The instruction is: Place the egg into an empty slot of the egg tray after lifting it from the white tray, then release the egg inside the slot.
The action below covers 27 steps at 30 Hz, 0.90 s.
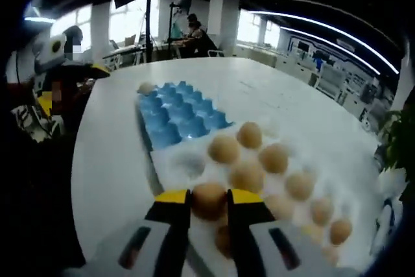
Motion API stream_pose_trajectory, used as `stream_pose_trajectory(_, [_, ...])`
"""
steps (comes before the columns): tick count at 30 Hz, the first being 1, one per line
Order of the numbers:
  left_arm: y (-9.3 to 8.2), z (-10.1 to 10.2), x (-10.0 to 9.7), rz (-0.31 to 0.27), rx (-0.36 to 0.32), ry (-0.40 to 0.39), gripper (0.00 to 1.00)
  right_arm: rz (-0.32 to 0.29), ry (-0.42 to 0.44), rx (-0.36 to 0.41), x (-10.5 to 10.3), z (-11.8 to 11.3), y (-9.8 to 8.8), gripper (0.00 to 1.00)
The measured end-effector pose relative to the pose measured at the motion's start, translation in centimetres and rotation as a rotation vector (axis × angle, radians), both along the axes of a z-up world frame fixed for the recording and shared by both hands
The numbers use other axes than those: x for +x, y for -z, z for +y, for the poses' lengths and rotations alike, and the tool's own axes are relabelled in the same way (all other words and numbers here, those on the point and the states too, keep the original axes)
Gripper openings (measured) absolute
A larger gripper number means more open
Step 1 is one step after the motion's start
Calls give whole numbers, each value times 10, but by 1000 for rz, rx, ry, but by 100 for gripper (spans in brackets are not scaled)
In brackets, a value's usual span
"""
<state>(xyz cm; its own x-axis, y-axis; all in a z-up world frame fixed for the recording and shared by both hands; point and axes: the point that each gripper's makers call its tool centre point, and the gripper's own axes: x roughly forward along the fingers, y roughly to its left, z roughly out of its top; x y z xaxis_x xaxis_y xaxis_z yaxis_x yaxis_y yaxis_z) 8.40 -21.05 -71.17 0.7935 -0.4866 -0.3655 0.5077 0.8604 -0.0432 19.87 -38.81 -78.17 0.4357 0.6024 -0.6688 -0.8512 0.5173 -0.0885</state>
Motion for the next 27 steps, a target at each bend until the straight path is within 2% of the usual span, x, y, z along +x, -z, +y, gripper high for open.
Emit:
stream_pose_trajectory(1, [1, 1, 0, 1, 1, -3, 100, -20, -16, -25, 2, 0, 0, 25])
stream_pose_trajectory(2, [1, 2, -1, 4, 1, -4, 100, -13, -22, -49, 2, 1, 2, 25])
stream_pose_trajectory(7, [1, 2, 0, 2, -9, -8, 100, 108, 43, -27, 5, -2, 6, 26])
stream_pose_trajectory(10, [-1, 0, 1, -6, -5, -2, 100, 117, 27, -42, 4, -1, 6, 26])
stream_pose_trajectory(13, [-3, -2, 2, -12, -7, 1, 100, 140, 54, -32, 4, -2, 7, 26])
stream_pose_trajectory(16, [-4, -3, 0, -17, -7, 0, 100, 129, 56, -24, 4, -3, 6, 25])
stream_pose_trajectory(19, [-3, -3, -2, -14, -13, 1, 100, 135, 98, 7, 5, -5, 4, 25])
stream_pose_trajectory(22, [1, -6, -3, -3, -17, 14, 100, 82, 115, 18, 3, -8, -3, 25])
stream_pose_trajectory(25, [1, -10, -2, -6, -10, 33, 100, 43, 171, 151, 6, -8, -26, 25])
stream_pose_trajectory(27, [-1, -12, -2, -13, -6, 42, 100, -4, 204, 206, 8, -13, -43, 25])
